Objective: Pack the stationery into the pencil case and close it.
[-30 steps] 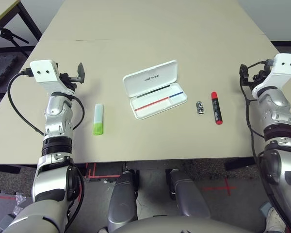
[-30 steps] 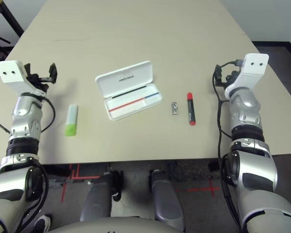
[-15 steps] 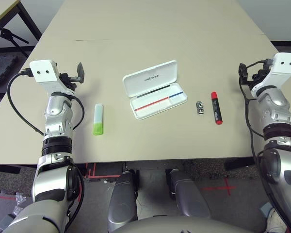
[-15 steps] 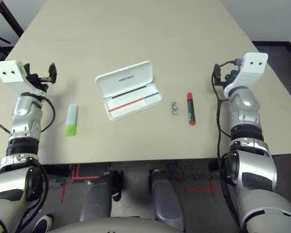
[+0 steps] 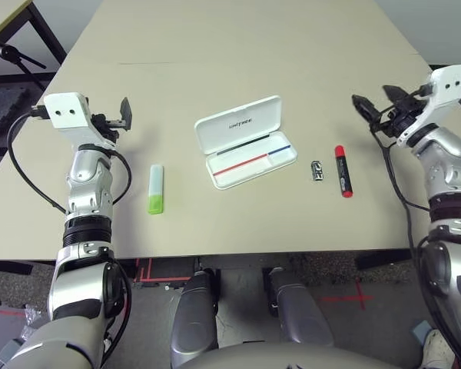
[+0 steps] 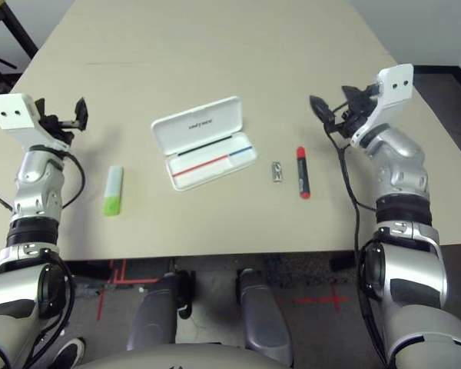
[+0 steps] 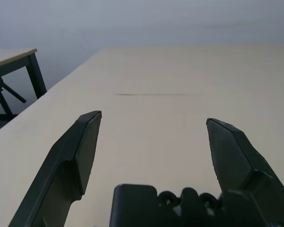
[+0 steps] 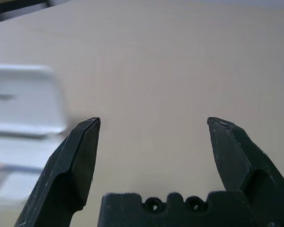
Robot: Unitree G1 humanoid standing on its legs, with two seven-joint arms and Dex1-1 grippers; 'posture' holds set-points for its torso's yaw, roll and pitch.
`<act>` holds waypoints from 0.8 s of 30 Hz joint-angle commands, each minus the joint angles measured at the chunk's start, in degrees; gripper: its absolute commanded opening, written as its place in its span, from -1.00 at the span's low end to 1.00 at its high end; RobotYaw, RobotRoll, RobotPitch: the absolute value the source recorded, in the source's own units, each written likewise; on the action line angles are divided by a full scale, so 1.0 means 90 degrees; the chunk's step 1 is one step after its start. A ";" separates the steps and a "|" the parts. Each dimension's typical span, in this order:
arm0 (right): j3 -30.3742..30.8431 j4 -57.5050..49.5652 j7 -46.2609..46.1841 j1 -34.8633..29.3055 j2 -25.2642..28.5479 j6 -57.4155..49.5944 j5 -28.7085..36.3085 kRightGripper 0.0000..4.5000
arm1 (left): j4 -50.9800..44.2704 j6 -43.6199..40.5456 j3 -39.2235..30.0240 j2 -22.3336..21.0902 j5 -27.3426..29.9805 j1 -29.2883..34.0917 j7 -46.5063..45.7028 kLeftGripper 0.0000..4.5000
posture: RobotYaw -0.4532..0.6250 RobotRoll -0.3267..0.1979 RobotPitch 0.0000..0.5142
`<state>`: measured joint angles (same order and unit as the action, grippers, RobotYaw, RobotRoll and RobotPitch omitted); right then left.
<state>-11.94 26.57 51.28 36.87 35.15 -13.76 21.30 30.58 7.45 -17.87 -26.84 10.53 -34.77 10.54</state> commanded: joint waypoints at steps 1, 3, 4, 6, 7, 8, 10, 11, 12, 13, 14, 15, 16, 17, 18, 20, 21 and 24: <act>0.0292 -0.0845 0.0765 -0.0334 0.0355 -0.0869 0.0305 1.00 | -0.0507 -0.0390 -0.0068 -0.0153 0.0160 0.0115 0.0165 0.99 | -0.28 0.25 -0.27; 0.0378 -0.1167 0.1020 -0.0417 0.0508 -0.1256 0.0450 1.00 | -0.0830 -0.0666 -0.0045 -0.0209 0.0257 0.0149 0.0290 0.99 | -0.28 0.25 -0.27; 0.0412 -0.1300 0.1133 -0.0444 0.0571 -0.1432 0.0518 1.00 | -0.1003 -0.0822 -0.0031 -0.0234 0.0312 0.0168 0.0364 0.99 | -0.27 0.25 -0.29; 0.0508 -0.1532 0.1361 -0.0489 0.0691 -0.1703 0.0594 1.00 | -0.1428 -0.1222 0.0021 -0.0282 0.0457 0.0207 0.0574 0.99 | -0.27 0.25 -0.29; 0.0559 -0.1626 0.1455 -0.0516 0.0745 -0.1810 0.0610 1.00 | -0.1691 -0.1407 0.0070 -0.0308 0.0532 0.0238 0.0711 0.99 | -0.26 0.25 -0.29; 0.0612 -0.1714 0.1528 -0.0543 0.0791 -0.1892 0.0619 1.00 | -0.1981 -0.1608 0.0139 -0.0334 0.0625 0.0271 0.0882 0.99 | -0.26 0.25 -0.29; 0.0691 -0.1852 0.1677 -0.0601 0.0863 -0.2034 0.0657 1.00 | -0.2633 -0.2028 0.0312 -0.0378 0.0842 0.0334 0.1229 0.99 | -0.25 0.25 -0.29; 0.0725 -0.1921 0.1745 -0.0632 0.0887 -0.2103 0.0683 1.00 | -0.2934 -0.2238 0.0391 -0.0384 0.0936 0.0338 0.1341 0.99 | -0.25 0.25 -0.29; 0.0747 -0.1972 0.1798 -0.0655 0.0898 -0.2150 0.0694 1.00 | -0.3179 -0.2413 0.0462 -0.0388 0.0999 0.0334 0.1429 0.99 | -0.25 0.25 -0.29; 0.0766 -0.2019 0.1819 -0.0672 0.0890 -0.2189 0.0698 1.00 | -0.3410 -0.2563 0.0555 -0.0407 0.1045 0.0326 0.1542 0.99 | -0.25 0.25 -0.29; 0.0776 -0.2050 0.1815 -0.0680 0.0869 -0.2212 0.0699 1.00 | -0.3599 -0.2683 0.0629 -0.0425 0.1084 0.0319 0.1644 0.99 | -0.25 0.25 -0.29; 0.0788 -0.2079 0.1795 -0.0682 0.0834 -0.2239 0.0707 1.00 | -0.3802 -0.2810 0.0710 -0.0442 0.1139 0.0294 0.1751 0.99 | -0.25 0.25 -0.29; 0.0804 -0.2098 0.1780 -0.0688 0.0805 -0.2251 0.0710 1.00 | -0.3980 -0.2928 0.0777 -0.0453 0.1193 0.0264 0.1837 0.99 | -0.25 0.25 -0.29; 0.0822 -0.2117 0.1771 -0.0696 0.0782 -0.2262 0.0711 1.00 | -0.4135 -0.3049 0.0831 -0.0470 0.1248 0.0235 0.1914 0.99 | -0.25 0.25 -0.29; 0.0854 -0.2138 0.1771 -0.0716 0.0758 -0.2263 0.0702 1.00 | -0.4317 -0.3176 0.0929 -0.0493 0.1302 0.0207 0.2031 0.99 | -0.25 0.25 -0.29; 0.0923 -0.2179 0.1771 -0.0773 0.0711 -0.2249 0.0667 1.00 | -0.4702 -0.3460 0.1194 -0.0557 0.1423 0.0193 0.2337 0.99 | -0.25 0.25 -0.29; 0.0956 -0.2191 0.1766 -0.0799 0.0691 -0.2241 0.0644 1.00 | -0.4890 -0.3613 0.1362 -0.0590 0.1471 0.0201 0.2501 0.99 | -0.25 0.25 -0.29; 0.1030 -0.2230 0.1744 -0.0845 0.0662 -0.2235 0.0612 1.00 | -0.5289 -0.3911 0.1811 -0.0672 0.1502 0.0251 0.2861 0.99 | -0.25 0.25 -0.28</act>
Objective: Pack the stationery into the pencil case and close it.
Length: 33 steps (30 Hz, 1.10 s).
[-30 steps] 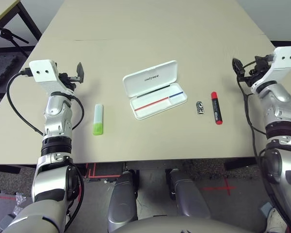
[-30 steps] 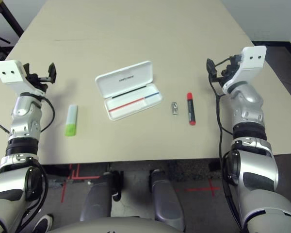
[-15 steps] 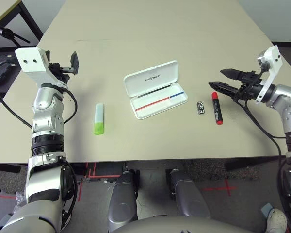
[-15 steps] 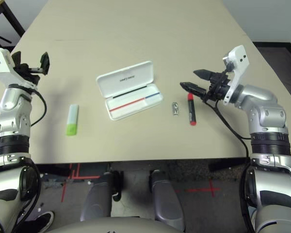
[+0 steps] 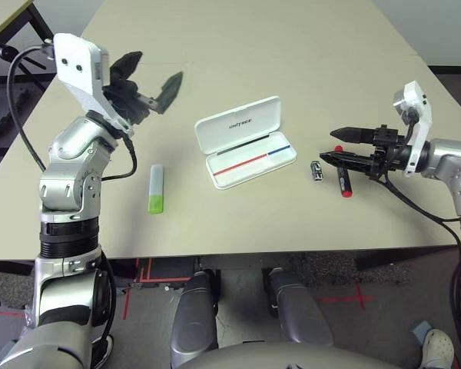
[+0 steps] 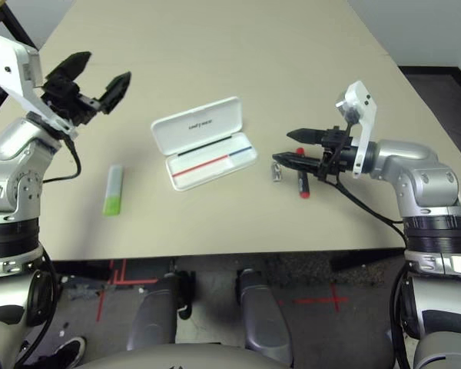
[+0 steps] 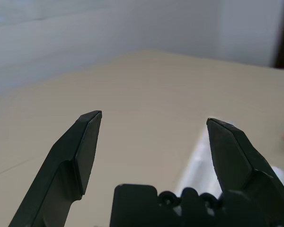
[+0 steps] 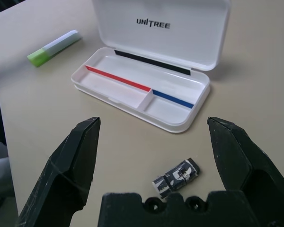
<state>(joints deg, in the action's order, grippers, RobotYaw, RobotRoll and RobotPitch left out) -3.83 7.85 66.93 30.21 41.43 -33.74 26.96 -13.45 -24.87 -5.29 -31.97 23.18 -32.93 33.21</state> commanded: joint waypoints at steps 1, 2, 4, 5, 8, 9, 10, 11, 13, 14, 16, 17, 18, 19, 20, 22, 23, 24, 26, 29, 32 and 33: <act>0.0147 -0.0164 -0.0011 -0.0117 -0.0043 -0.0017 -0.0015 1.00 | -0.0522 -0.0382 0.0644 -0.0122 0.0050 0.0064 0.0477 0.99 | -0.26 0.25 -0.28; 0.0159 -0.0174 -0.0025 -0.0125 -0.0048 -0.0019 -0.0008 1.00 | -0.0606 -0.0400 0.0840 -0.0146 -0.0022 0.0079 0.0594 0.99 | -0.27 0.25 -0.28; 0.0151 -0.0185 -0.0048 -0.0134 -0.0060 -0.0032 0.0011 1.00 | -0.0661 -0.0404 0.1103 -0.0171 -0.0130 0.0063 0.0745 0.99 | -0.27 0.25 -0.28; 0.0142 -0.0188 -0.0057 -0.0138 -0.0066 -0.0039 0.0020 1.00 | -0.0650 -0.0420 0.1221 -0.0169 -0.0168 0.0029 0.0810 0.99 | -0.27 0.25 -0.27; 0.0131 -0.0191 -0.0058 -0.0172 -0.0051 -0.0027 0.0017 1.00 | -0.0647 -0.0543 0.1518 -0.0163 -0.0215 0.0018 0.1007 0.99 | -0.28 0.25 -0.27; 0.0129 -0.0196 -0.0061 -0.0182 -0.0047 -0.0026 0.0017 1.00 | -0.0653 -0.0596 0.1659 -0.0189 -0.0273 0.0059 0.1074 0.99 | -0.28 0.25 -0.27; 0.0127 -0.0202 -0.0065 -0.0188 -0.0046 -0.0027 0.0017 1.00 | -0.0661 -0.0655 0.1801 -0.0226 -0.0347 0.0106 0.1128 0.99 | -0.28 0.25 -0.27; 0.0126 -0.0207 -0.0068 -0.0194 -0.0045 -0.0027 0.0018 1.00 | -0.0664 -0.0697 0.1936 -0.0260 -0.0436 0.0155 0.1175 0.99 | -0.28 0.25 -0.27; 0.0124 -0.0229 -0.0077 -0.0220 -0.0047 -0.0024 0.0020 1.00 | -0.0629 -0.0742 0.2213 -0.0324 -0.0649 0.0276 0.1242 0.99 | -0.30 0.25 -0.27; 0.0123 -0.0234 -0.0081 -0.0234 -0.0049 -0.0015 0.0017 1.00 | -0.0609 -0.0752 0.2356 -0.0352 -0.0752 0.0346 0.1277 0.99 | -0.30 0.25 -0.27; 0.0123 -0.0226 -0.0089 -0.0256 -0.0055 0.0009 0.0006 1.00 | -0.0576 -0.0813 0.2556 -0.0353 -0.0872 0.0465 0.1333 0.99 | -0.30 0.25 -0.27; 0.0126 -0.0223 -0.0100 -0.0270 -0.0061 0.0027 -0.0005 1.00 | -0.0568 -0.0849 0.2725 -0.0411 -0.1013 0.0531 0.1379 0.99 | -0.30 0.25 -0.26; 0.0130 -0.0215 -0.0116 -0.0277 -0.0067 0.0050 -0.0021 1.00 | -0.0572 -0.0892 0.2865 -0.0469 -0.1139 0.0576 0.1413 0.99 | -0.30 0.25 -0.26; 0.0132 -0.0210 -0.0128 -0.0282 -0.0071 0.0065 -0.0030 1.00 | -0.0578 -0.0918 0.2954 -0.0506 -0.1233 0.0604 0.1439 0.99 | -0.30 0.25 -0.26; 0.0133 -0.0189 -0.0155 -0.0276 -0.0084 0.0090 -0.0046 1.00 | -0.0600 -0.0993 0.3018 -0.0523 -0.1281 0.0623 0.1456 0.99 | -0.30 0.25 -0.26; 0.0143 -0.0148 -0.0193 -0.0258 -0.0106 0.0129 -0.0067 1.00 | -0.0627 -0.1145 0.3086 -0.0512 -0.1314 0.0639 0.1464 0.99 | -0.30 0.25 -0.26; 0.0153 -0.0128 -0.0211 -0.0248 -0.0123 0.0151 -0.0081 1.00 | -0.0599 -0.1256 0.3128 -0.0503 -0.1355 0.0649 0.1435 0.99 | -0.30 0.25 -0.26; 0.0160 -0.0135 -0.0228 -0.0249 -0.0137 0.0157 -0.0087 1.00 | -0.0571 -0.1333 0.3156 -0.0507 -0.1409 0.0665 0.1407 0.99 | -0.30 0.25 -0.25; 0.0171 -0.0148 -0.0250 -0.0255 -0.0156 0.0168 -0.0093 1.00 | -0.0495 -0.1414 0.3182 -0.0503 -0.1499 0.0697 0.1382 0.99 | -0.30 0.25 -0.25; 0.0190 -0.0141 -0.0271 -0.0253 -0.0173 0.0193 -0.0106 1.00 | -0.0365 -0.1471 0.3187 -0.0465 -0.1615 0.0741 0.1349 0.99 | -0.30 0.25 -0.25; 0.0197 -0.0132 -0.0297 -0.0248 -0.0193 0.0218 -0.0124 1.00 | -0.0293 -0.1503 0.3168 -0.0417 -0.1663 0.0787 0.1362 0.99 | -0.30 0.25 -0.25; 0.0194 -0.0130 -0.0302 -0.0247 -0.0204 0.0227 -0.0135 1.00 | -0.0268 -0.1518 0.3160 -0.0399 -0.1678 0.0796 0.1359 0.99 | -0.30 0.25 -0.25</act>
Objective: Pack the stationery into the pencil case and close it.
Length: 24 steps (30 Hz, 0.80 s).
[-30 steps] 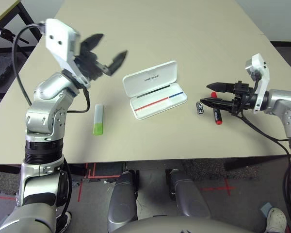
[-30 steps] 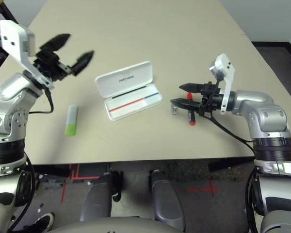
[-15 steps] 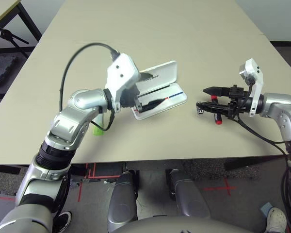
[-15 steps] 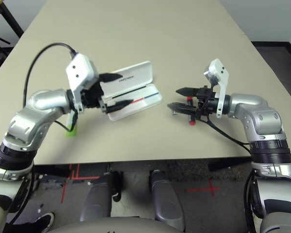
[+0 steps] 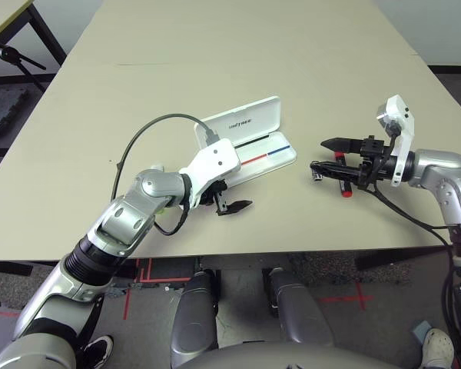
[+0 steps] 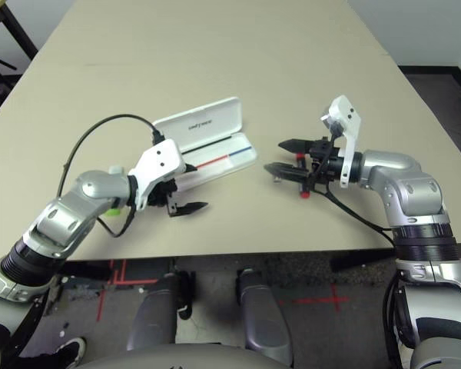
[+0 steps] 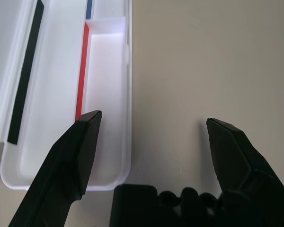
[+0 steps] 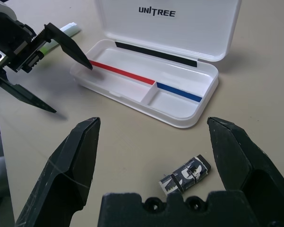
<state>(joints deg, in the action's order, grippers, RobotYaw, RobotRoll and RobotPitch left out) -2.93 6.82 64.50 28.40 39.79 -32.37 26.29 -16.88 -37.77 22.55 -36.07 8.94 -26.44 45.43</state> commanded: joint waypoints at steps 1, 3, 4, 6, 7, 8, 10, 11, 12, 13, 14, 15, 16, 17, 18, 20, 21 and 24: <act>0.0089 -0.0011 -0.0037 -0.0044 -0.0032 0.0085 -0.0069 1.00 | 0.0150 -0.0116 0.0037 0.0098 -0.0073 0.0084 -0.0004 0.99 | -0.30 0.25 -0.25; 0.0086 -0.0015 -0.0049 -0.0048 -0.0046 0.0097 -0.0073 1.00 | 0.0198 -0.0181 -0.0019 0.0158 -0.0038 0.0093 -0.0019 0.99 | -0.31 0.25 -0.25; 0.0089 -0.0020 -0.0058 -0.0053 -0.0054 0.0104 -0.0073 1.00 | 0.0241 -0.0180 -0.0032 0.0174 -0.0043 0.0089 -0.0013 0.99 | -0.31 0.25 -0.25; 0.0094 -0.0037 -0.0072 -0.0068 -0.0066 0.0109 -0.0066 1.00 | 0.0307 -0.0185 -0.0056 0.0196 -0.0033 0.0086 0.0017 0.99 | -0.32 0.25 -0.24; 0.0095 -0.0046 -0.0078 -0.0075 -0.0068 0.0107 -0.0061 1.00 | 0.0328 -0.0194 -0.0071 0.0210 -0.0011 0.0087 0.0030 0.99 | -0.32 0.25 -0.24; 0.0096 -0.0056 -0.0081 -0.0082 -0.0067 0.0104 -0.0055 1.00 | 0.0339 -0.0211 -0.0085 0.0223 0.0011 0.0086 0.0039 0.99 | -0.32 0.25 -0.24; 0.0091 -0.0082 -0.0078 -0.0106 -0.0055 0.0092 -0.0039 1.00 | 0.0362 -0.0256 -0.0111 0.0252 0.0052 0.0072 0.0052 0.99 | -0.32 0.25 -0.24; 0.0086 -0.0095 -0.0074 -0.0118 -0.0047 0.0086 -0.0032 1.00 | 0.0374 -0.0269 -0.0119 0.0261 0.0060 0.0062 0.0062 0.99 | -0.32 0.25 -0.24; 0.0078 -0.0110 -0.0074 -0.0133 -0.0037 0.0080 -0.0027 1.00 | 0.0393 -0.0273 -0.0130 0.0267 0.0062 0.0045 0.0074 0.99 | -0.32 0.25 -0.24; 0.0068 -0.0125 -0.0073 -0.0149 -0.0026 0.0074 -0.0021 1.00 | 0.0412 -0.0277 -0.0149 0.0276 0.0068 0.0025 0.0085 0.99 | -0.32 0.25 -0.24; 0.0047 -0.0161 -0.0062 -0.0185 0.0001 0.0059 -0.0004 1.00 | 0.0432 -0.0310 -0.0198 0.0302 0.0108 -0.0001 0.0099 0.99 | -0.32 0.25 -0.24; 0.0026 -0.0208 -0.0054 -0.0228 0.0027 0.0040 0.0015 1.00 | 0.0446 -0.0344 -0.0250 0.0323 0.0148 -0.0020 0.0113 0.82 | -0.32 0.25 -0.24; -0.0005 -0.0267 -0.0039 -0.0283 0.0067 0.0013 0.0042 1.00 | 0.0465 -0.0377 -0.0298 0.0339 0.0183 -0.0048 0.0130 0.72 | -0.32 0.25 -0.24; -0.0030 -0.0314 -0.0028 -0.0326 0.0100 -0.0008 0.0065 1.00 | 0.0481 -0.0397 -0.0330 0.0350 0.0200 -0.0068 0.0143 0.58 | -0.32 0.25 -0.24; -0.0061 -0.0368 -0.0013 -0.0374 0.0145 -0.0038 0.0093 1.00 | 0.0509 -0.0411 -0.0354 0.0355 0.0209 -0.0090 0.0159 0.40 | -0.32 0.25 -0.24; -0.0118 -0.0459 0.0014 -0.0458 0.0252 -0.0087 0.0127 1.00 | 0.0577 -0.0413 -0.0379 0.0344 0.0202 -0.0122 0.0196 0.06 | -0.32 0.25 -0.24; -0.0167 -0.0500 0.0051 -0.0503 0.0354 -0.0109 0.0140 1.00 | 0.0628 -0.0405 -0.0382 0.0321 0.0189 -0.0137 0.0224 -0.08 | -0.32 0.25 -0.24; -0.0278 -0.0559 0.0097 -0.0553 0.0610 -0.0148 0.0189 1.00 | 0.0732 -0.0370 -0.0391 0.0284 0.0163 -0.0148 0.0307 -0.63 | -0.35 0.25 -0.27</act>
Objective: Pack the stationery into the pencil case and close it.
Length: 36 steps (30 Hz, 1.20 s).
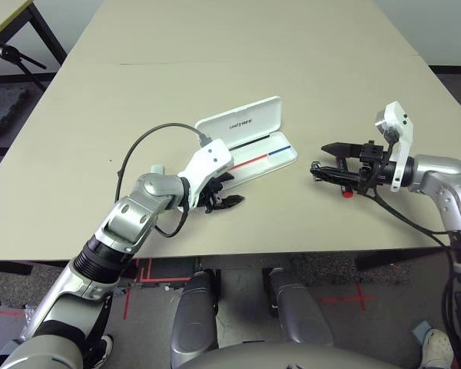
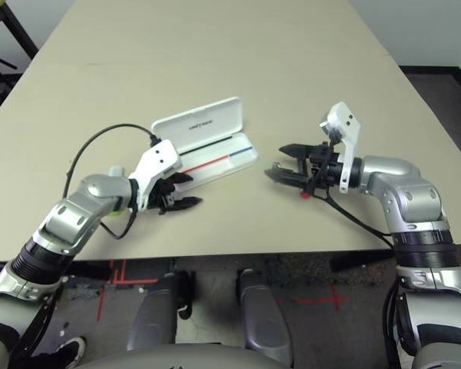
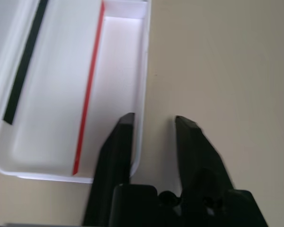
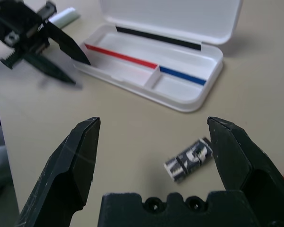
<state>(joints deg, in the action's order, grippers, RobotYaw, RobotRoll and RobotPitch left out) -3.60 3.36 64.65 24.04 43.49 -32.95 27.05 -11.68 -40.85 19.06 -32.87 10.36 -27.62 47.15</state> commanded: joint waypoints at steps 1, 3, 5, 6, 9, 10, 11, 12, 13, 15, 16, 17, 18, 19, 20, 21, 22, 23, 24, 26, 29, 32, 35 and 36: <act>-0.0218 -0.0205 0.0094 -0.0070 0.0259 -0.0109 0.0133 1.00 | 0.0182 -0.0018 -0.0002 -0.0075 0.0001 -0.0028 0.0140 -0.82 | -0.35 0.25 -0.27; -0.0226 -0.0285 0.0122 -0.0075 0.0334 -0.0167 0.0176 1.00 | 0.0236 0.0008 0.0006 -0.0083 -0.0016 -0.0054 0.0185 -0.99 | -0.35 0.25 -0.29; -0.0227 -0.0377 0.0140 -0.0072 0.0375 -0.0232 0.0232 1.00 | 0.0287 0.0089 0.0018 -0.0078 -0.0049 -0.0095 0.0231 -0.99 | -0.36 0.25 -0.29; -0.0221 -0.0415 0.0151 -0.0070 0.0381 -0.0244 0.0259 1.00 | 0.0305 0.0183 0.0023 -0.0074 -0.0072 -0.0116 0.0258 -0.99 | -0.36 0.25 -0.29; -0.0242 -0.0532 0.0183 -0.0052 0.0332 -0.0318 0.0405 1.00 | 0.0295 0.0415 -0.0001 -0.0077 -0.0105 -0.0153 0.0342 -0.99 | -0.35 0.25 -0.30; -0.0235 -0.0561 0.0192 -0.0048 0.0329 -0.0345 0.0440 1.00 | 0.0267 0.0502 -0.0014 -0.0100 -0.0103 -0.0148 0.0398 -0.99 | -0.35 0.25 -0.30; -0.0217 -0.0590 0.0213 -0.0048 0.0335 -0.0362 0.0468 1.00 | 0.0235 0.0600 -0.0026 -0.0137 -0.0103 -0.0134 0.0462 -0.99 | -0.34 0.25 -0.30; -0.0192 -0.0625 0.0251 -0.0057 0.0353 -0.0380 0.0500 1.00 | 0.0179 0.0699 -0.0044 -0.0203 -0.0096 -0.0109 0.0548 -0.99 | -0.34 0.25 -0.30; -0.0169 -0.0649 0.0281 -0.0063 0.0369 -0.0395 0.0521 1.00 | 0.0123 0.0788 -0.0063 -0.0273 -0.0086 -0.0088 0.0633 -0.99 | -0.33 0.25 -0.31; -0.0131 -0.0659 0.0304 -0.0053 0.0383 -0.0414 0.0517 1.00 | 0.0010 0.1154 -0.0126 -0.0497 -0.0047 -0.0026 0.0911 -0.99 | -0.33 0.25 -0.30; -0.0111 -0.0651 0.0318 -0.0044 0.0388 -0.0418 0.0499 1.00 | -0.0032 0.1309 -0.0153 -0.0607 -0.0038 0.0002 0.1025 -0.99 | -0.33 0.25 -0.30; -0.0083 -0.0640 0.0339 -0.0035 0.0396 -0.0419 0.0480 1.00 | -0.0070 0.1479 -0.0189 -0.0725 -0.0008 0.0039 0.1166 -0.99 | -0.32 0.25 -0.30; -0.0056 -0.0628 0.0361 -0.0028 0.0403 -0.0421 0.0464 1.00 | -0.0090 0.1620 -0.0217 -0.0819 0.0020 0.0073 0.1290 -0.99 | -0.31 0.25 -0.30; -0.0031 -0.0620 0.0381 -0.0028 0.0412 -0.0420 0.0450 1.00 | -0.0106 0.1749 -0.0242 -0.0895 0.0051 0.0109 0.1407 -0.99 | -0.31 0.25 -0.30; 0.0006 -0.0615 0.0412 -0.0033 0.0429 -0.0415 0.0425 1.00 | -0.0143 0.1842 -0.0251 -0.1003 0.0061 0.0155 0.1529 -0.99 | -0.31 0.25 -0.29; 0.0039 -0.0611 0.0440 -0.0038 0.0443 -0.0408 0.0399 1.00 | -0.0169 0.1922 -0.0250 -0.1095 0.0053 0.0201 0.1628 -0.99 | -0.31 0.25 -0.29; 0.0077 -0.0612 0.0465 -0.0055 0.0463 -0.0402 0.0368 1.00 | -0.0220 0.2000 -0.0250 -0.1183 0.0053 0.0260 0.1734 -0.99 | -0.31 0.25 -0.29; 0.0142 -0.0632 0.0498 -0.0086 0.0509 -0.0432 0.0330 1.00 | -0.0295 0.2058 -0.0253 -0.1255 0.0082 0.0335 0.1851 -0.99 | -0.30 0.25 -0.29; 0.0202 -0.0657 0.0543 -0.0120 0.0555 -0.0434 0.0299 1.00 | -0.0357 0.2089 -0.0255 -0.1300 0.0111 0.0397 0.1933 -0.99 | -0.30 0.25 -0.29; 0.0279 -0.0685 0.0609 -0.0161 0.0620 -0.0429 0.0277 1.00 | -0.0422 0.2117 -0.0249 -0.1343 0.0124 0.0475 0.2029 -0.99 | -0.30 0.25 -0.29; 0.0310 -0.0712 0.0676 -0.0232 0.0699 -0.0405 0.0275 1.00 | -0.0456 0.2140 -0.0229 -0.1348 0.0075 0.0590 0.2084 -0.99 | -0.31 0.25 -0.29; 0.0323 -0.0689 0.0691 -0.0250 0.0755 -0.0366 0.0240 1.00 | -0.0466 0.2132 -0.0240 -0.1335 0.0081 0.0632 0.2108 -0.99 | -0.31 0.25 -0.29; 0.0356 -0.0640 0.0676 -0.0271 0.0800 -0.0296 0.0160 1.00 | -0.0522 0.2095 -0.0240 -0.1290 0.0194 0.0687 0.2181 -0.99 | -0.31 0.25 -0.29; 0.0365 -0.0638 0.0675 -0.0278 0.0802 -0.0287 0.0149 1.00 | -0.0544 0.2070 -0.0236 -0.1276 0.0206 0.0704 0.2183 -0.99 | -0.32 0.25 -0.29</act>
<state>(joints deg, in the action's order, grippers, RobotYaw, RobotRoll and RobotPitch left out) -0.81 -2.12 70.25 21.99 50.27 -35.95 29.00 -14.97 -22.17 16.85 -44.20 11.28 -21.89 65.93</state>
